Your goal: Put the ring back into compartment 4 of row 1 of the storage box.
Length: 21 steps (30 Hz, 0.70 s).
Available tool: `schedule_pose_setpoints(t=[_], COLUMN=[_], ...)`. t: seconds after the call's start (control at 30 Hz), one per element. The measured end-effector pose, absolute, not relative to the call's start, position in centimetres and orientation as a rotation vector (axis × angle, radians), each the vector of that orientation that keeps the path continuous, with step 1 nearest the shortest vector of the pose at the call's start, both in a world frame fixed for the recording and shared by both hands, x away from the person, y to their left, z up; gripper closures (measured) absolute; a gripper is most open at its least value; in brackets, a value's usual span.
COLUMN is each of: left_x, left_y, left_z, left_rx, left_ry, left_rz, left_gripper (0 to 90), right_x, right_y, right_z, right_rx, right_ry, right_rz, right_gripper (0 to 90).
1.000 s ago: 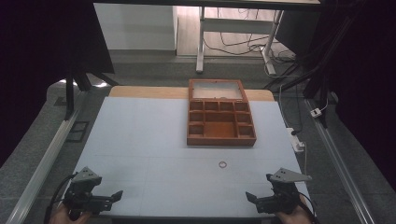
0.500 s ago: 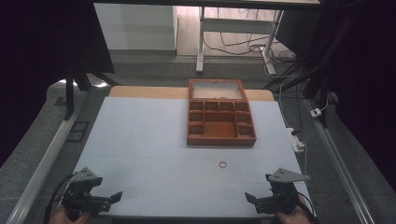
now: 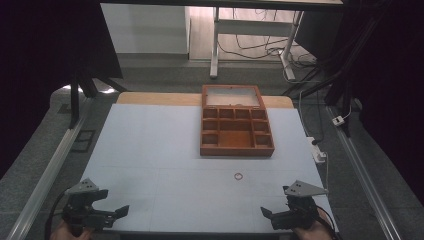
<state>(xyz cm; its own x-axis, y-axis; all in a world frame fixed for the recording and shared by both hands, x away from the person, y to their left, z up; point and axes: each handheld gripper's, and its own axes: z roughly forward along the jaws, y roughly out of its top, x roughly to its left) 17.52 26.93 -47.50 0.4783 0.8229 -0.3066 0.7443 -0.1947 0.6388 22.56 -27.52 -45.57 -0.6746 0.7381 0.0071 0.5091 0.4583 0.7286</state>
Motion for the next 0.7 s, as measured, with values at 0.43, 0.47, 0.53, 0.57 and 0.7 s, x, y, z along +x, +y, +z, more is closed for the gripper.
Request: schedule_pose_setpoints(t=[0.43, 0.47, 0.53, 0.57, 0.7], left_x=[17.5, 17.4, 17.4, 17.4, 17.4], left_y=[26.7, 26.7, 26.8, 26.8, 26.9], left_z=[-47.5, -47.5, -47.5, -47.5, -47.5], left_rx=[1.988, 1.982, 1.975, 1.974, 1.959], left_ry=[1.255, 1.245, 1.235, 1.233, 1.210], left_rz=[0.144, 0.145, 0.145, 0.150, 0.161], left_gripper=[0.0, 0.0, 0.0, 0.1, 0.0], right_x=[22.8, 22.9, 23.0, 23.1, 23.6], right_y=[-26.1, -25.9, -25.7, -25.5, -24.9], right_z=[-44.7, -44.7, -44.6, -44.6, -44.6], right_rx=[0.969, 0.960, 0.959, 0.946, 0.934], right_ry=[2.420, 2.425, 2.427, 2.434, 2.449], right_rz=[1.058, 1.059, 1.061, 1.061, 1.074], right_gripper=[0.0, 0.0, 0.0, 0.0, 0.0])
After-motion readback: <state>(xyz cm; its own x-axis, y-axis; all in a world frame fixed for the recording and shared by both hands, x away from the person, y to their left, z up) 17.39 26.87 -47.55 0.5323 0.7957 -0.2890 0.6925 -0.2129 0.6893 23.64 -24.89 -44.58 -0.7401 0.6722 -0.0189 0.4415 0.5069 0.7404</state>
